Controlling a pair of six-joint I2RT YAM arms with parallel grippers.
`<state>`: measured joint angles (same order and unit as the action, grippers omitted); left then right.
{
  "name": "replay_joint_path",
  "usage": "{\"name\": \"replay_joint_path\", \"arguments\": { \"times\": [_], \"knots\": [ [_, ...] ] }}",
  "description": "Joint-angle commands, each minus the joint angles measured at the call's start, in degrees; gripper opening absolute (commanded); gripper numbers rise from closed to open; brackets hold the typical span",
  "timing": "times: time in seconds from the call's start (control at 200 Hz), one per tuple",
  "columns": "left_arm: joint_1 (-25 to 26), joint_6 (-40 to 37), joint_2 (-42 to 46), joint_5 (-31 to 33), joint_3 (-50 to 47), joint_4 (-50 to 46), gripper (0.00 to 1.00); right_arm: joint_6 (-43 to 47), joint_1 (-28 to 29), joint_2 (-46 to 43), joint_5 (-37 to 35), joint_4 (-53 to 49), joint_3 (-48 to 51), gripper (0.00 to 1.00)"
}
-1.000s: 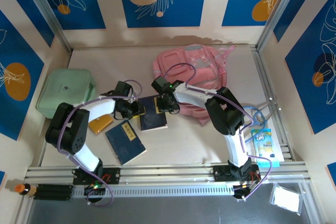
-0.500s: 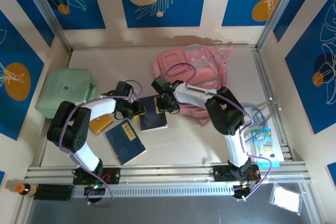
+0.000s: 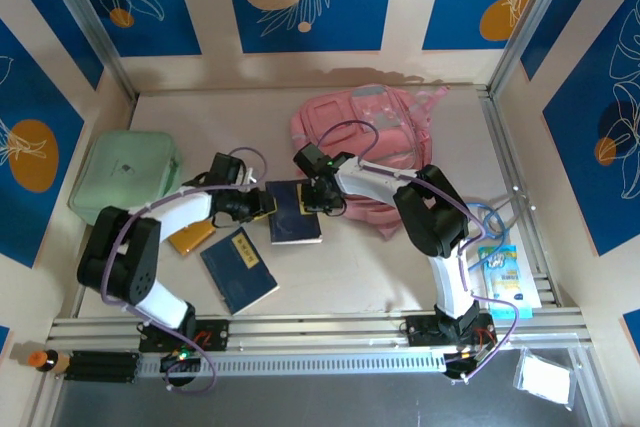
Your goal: Pack the student bag
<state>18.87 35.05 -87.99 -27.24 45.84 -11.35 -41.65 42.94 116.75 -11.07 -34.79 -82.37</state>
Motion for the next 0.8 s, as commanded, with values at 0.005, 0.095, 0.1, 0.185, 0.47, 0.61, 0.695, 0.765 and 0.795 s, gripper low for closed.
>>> {"name": "replay_joint_path", "arguments": {
  "times": [0.005,0.095,0.1,0.185,0.47,0.61,0.695,0.765,0.795],
  "knots": [
    [0.17,1.47,0.7,-9.47,-1.55,9.74,0.3,-1.73,-0.38,1.63,3.37,0.33,2.8,0.18],
    [0.11,5.2,-2.44,-11.99,-2.72,14.49,0.3,-2.09,-0.66,1.83,3.69,0.6,3.0,0.17],
    [0.15,5.38,-2.71,-12.06,-2.75,14.72,0.3,-2.11,-0.66,1.82,3.69,0.6,3.0,0.17],
    [0.11,8.28,-5.38,-13.73,-3.25,18.56,0.3,-2.26,-0.66,2.04,4.02,0.6,3.01,0.17],
    [-0.06,8.42,-5.38,-11.89,-2.46,17.11,0.26,-2.38,-0.76,1.49,3.31,0.68,3.75,0.16],
    [-0.51,6.34,-3.44,-9.49,-1.99,12.89,0.12,-1.14,-0.92,0.05,2.62,1.51,4.42,0.19],
    [-0.65,5.21,-1.07,-7.93,-2.23,11.19,0.0,2.73,-1.42,-3.38,4.77,3.57,5.57,0.27],
    [-0.74,4.1,1.55,-5.53,-2.09,8.86,0.0,4.75,-2.25,-8.44,4.95,5.48,7.35,0.37],
    [-0.76,3.52,2.71,-4.23,-1.95,7.82,0.0,5.81,-2.9,-11.01,5.72,6.39,8.25,0.42]
  ]
}}
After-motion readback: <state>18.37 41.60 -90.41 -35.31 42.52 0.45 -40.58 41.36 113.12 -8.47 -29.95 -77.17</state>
